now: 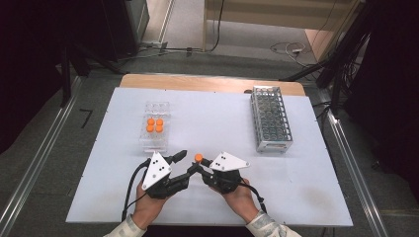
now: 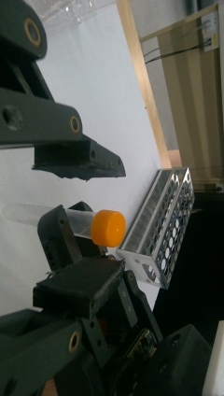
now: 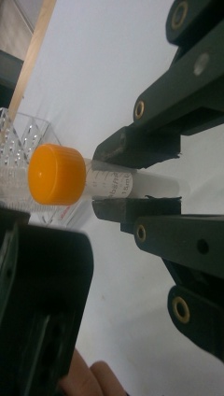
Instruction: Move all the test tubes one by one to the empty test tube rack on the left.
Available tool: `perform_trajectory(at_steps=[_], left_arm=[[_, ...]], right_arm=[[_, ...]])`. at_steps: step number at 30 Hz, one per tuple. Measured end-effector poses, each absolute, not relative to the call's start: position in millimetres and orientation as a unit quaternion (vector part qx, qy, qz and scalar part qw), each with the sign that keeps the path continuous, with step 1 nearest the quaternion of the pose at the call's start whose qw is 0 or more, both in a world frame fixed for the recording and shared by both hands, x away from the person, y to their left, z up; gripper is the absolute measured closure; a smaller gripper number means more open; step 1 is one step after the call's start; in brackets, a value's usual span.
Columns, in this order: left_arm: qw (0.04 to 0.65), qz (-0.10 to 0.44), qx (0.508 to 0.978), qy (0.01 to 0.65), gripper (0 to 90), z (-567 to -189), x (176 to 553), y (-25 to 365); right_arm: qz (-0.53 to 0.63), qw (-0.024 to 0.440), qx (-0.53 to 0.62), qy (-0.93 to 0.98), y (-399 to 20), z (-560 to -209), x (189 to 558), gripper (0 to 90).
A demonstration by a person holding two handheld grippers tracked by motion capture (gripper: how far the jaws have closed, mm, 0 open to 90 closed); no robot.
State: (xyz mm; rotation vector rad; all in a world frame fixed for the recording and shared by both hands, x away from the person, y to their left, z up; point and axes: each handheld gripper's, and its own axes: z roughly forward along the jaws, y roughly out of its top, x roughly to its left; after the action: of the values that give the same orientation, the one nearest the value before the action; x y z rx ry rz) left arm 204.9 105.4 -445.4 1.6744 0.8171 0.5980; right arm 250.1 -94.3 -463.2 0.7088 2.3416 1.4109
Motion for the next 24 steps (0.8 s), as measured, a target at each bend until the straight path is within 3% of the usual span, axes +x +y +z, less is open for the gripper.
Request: perform_trajectory(at_steps=[11, 24], left_arm=[[0.555, 0.246, 0.719, 0.339, 62.4, -447.9, 208.2, 99.3], [0.553, 0.249, 0.721, 0.335, 68.7, -449.1, 208.3, 97.3]], right_arm=[[0.494, 0.154, 0.235, 0.822, -90.0, -461.7, 244.4, 71.8], [0.497, 0.150, 0.233, 0.822, -88.9, -460.5, 243.0, 71.8]])
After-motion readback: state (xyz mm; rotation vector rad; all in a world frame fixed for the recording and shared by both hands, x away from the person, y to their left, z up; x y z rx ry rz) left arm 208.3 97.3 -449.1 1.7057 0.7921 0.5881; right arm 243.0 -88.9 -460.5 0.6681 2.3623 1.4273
